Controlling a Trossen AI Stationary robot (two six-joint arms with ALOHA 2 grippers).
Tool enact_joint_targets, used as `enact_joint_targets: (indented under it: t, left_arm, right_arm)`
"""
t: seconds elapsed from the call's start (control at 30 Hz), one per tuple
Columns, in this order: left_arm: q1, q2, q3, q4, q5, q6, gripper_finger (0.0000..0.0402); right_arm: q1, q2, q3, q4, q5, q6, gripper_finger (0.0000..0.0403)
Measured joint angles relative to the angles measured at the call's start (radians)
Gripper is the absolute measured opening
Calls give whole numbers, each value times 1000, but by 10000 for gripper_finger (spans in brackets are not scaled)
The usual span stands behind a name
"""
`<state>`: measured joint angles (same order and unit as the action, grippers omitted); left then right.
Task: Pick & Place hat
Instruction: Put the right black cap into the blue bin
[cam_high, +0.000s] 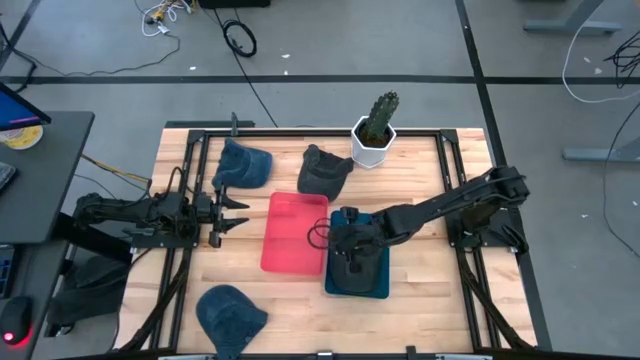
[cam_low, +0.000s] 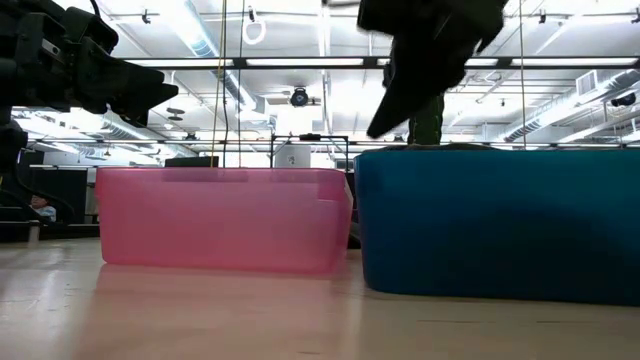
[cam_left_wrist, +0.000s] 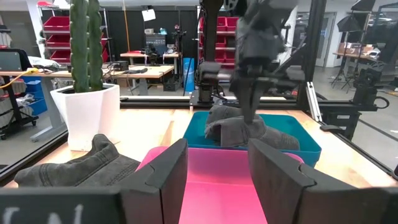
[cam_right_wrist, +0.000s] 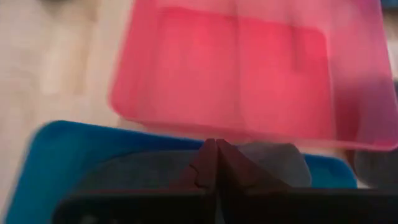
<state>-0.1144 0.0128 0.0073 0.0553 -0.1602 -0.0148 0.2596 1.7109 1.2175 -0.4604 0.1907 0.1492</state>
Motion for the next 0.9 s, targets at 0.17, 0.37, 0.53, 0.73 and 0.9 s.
enact_joint_targets:
  t: [0.17,0.37,0.53,0.73,0.9]
  left_arm:
    - [0,0,0,0,0,0,172]
    - [0,0,0,0,0,0,172]
    - [0,0,0,0,0,0,172]
    - [0,0,0,0,0,0,172]
    - [0,0,0,0,0,0,172]
  right_arm:
    - [-18,20,0,-50,2,41,5]
    - [-28,32,0,-89,0,117,2]
    - [-34,83,0,-86,-11,127,2]
    - [-46,143,0,-74,-25,134,2]
    - [-56,149,0,-69,-61,144,2]
